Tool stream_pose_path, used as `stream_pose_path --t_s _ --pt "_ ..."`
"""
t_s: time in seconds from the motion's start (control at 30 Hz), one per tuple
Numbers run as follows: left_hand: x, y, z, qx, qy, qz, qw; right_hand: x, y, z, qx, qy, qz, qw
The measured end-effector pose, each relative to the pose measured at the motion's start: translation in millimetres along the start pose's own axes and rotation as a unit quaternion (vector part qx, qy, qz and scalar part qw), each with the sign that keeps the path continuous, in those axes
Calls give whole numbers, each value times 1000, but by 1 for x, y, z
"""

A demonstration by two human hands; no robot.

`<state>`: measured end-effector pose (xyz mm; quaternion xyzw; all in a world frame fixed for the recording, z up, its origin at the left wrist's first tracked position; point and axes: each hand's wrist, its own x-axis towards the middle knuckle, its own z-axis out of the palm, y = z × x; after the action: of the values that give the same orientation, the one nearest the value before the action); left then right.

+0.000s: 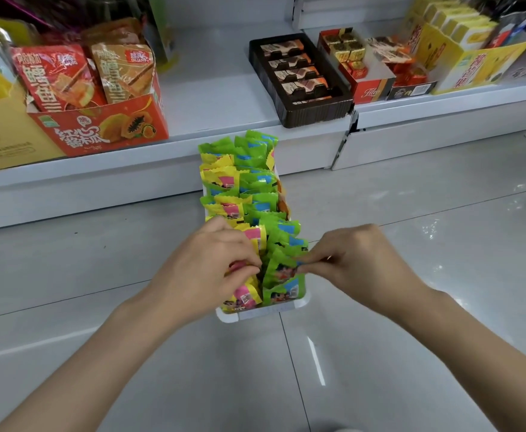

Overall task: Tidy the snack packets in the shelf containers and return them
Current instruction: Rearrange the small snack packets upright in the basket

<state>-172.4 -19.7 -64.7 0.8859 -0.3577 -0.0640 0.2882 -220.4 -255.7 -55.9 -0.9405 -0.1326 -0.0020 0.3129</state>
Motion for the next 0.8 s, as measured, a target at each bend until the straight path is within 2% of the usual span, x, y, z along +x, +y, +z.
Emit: stream_pose_path --t_s 0.03,0.1,0.23,0.4,0.5,0.67,0.8 --pt "-1 -1 0 -5 1 1 1000 1 1 5 -12 -39 9 999" --pt "-2 -2 0 -18 6 -2 1000 3 2 7 -10 -63 -1 998" --pt "-1 1 1 -20 36 -2 999 5 -1 4 -36 -41 -30 998" --pt "3 14 8 45 -11 56 997 4 -4 11 -26 -29 30 999" --pt "4 16 10 58 -12 83 995 4 2 -1 2 -50 53 997" --pt "3 15 12 38 -15 102 994 10 11 -10 10 5 21 1000" --pt "-1 17 13 49 -20 113 992 14 8 11 -24 -10 16 1000"
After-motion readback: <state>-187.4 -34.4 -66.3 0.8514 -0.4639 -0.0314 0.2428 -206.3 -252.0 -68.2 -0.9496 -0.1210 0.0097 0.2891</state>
